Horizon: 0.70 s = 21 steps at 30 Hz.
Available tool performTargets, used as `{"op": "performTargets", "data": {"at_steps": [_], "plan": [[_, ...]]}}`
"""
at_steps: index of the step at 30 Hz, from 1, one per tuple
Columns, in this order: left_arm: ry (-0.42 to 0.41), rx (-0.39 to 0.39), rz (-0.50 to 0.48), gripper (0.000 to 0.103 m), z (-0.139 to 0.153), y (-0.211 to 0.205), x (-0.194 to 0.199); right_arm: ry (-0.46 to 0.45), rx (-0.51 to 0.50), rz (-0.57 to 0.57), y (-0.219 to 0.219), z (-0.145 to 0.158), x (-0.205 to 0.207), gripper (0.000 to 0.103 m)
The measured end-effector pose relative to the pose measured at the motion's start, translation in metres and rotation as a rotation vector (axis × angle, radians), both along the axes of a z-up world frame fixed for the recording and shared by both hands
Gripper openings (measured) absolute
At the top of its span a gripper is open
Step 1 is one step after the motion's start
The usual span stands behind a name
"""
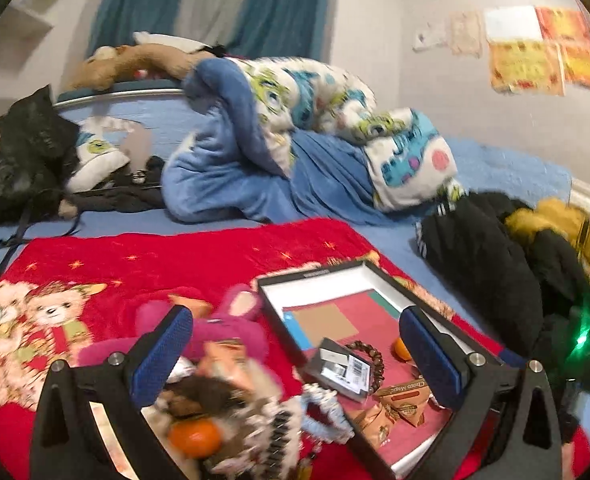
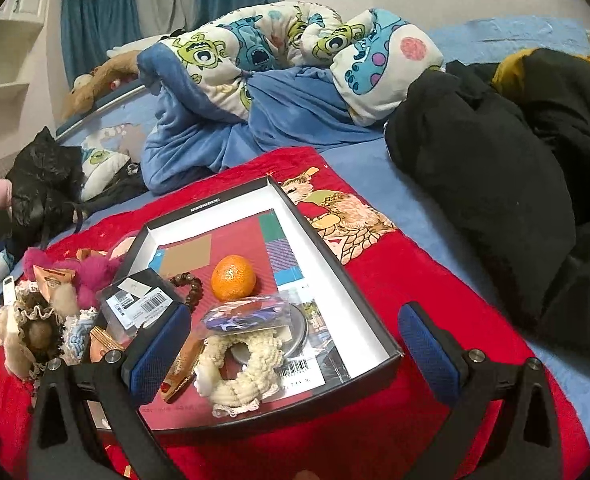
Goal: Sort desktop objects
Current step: 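Withdraw both grippers away from the box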
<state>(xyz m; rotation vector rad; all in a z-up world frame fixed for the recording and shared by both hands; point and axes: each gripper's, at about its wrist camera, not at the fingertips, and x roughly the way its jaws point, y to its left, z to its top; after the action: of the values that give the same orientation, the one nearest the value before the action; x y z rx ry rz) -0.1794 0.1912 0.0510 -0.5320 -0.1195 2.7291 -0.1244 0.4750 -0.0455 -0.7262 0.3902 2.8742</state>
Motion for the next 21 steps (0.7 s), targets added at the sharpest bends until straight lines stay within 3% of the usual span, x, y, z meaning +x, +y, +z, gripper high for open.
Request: {"op": "performTargets", "data": {"at_steps": [4,6,10,14,17,21], "plan": [[-0.021,0.054,0.065,0.103,0.029,-0.037,0.016,0.053,-0.042,0.000,0.007,0.007,0.009,0.103],[-0.039,0.044,0.073,0.103,0.049,-0.048,0.027,0.083,-0.039,-0.015,0.004,0.020,0.021,0.103],[0.075,-0.032,0.128,0.103,0.103,-0.063,0.087,0.122,-0.105,-0.034,-0.013,0.059,0.053,0.103],[0.128,-0.013,0.141,0.103,0.137,-0.080,0.145,0.164,-0.091,-0.011,-0.048,0.106,0.081,0.103],[0.122,0.031,0.132,0.103,0.136,-0.095,0.184,0.194,-0.080,0.018,-0.083,0.132,0.110,0.103],[0.100,0.032,0.144,0.103,0.097,-0.112,0.226,0.208,-0.038,0.083,-0.126,0.125,0.150,0.103]]}}
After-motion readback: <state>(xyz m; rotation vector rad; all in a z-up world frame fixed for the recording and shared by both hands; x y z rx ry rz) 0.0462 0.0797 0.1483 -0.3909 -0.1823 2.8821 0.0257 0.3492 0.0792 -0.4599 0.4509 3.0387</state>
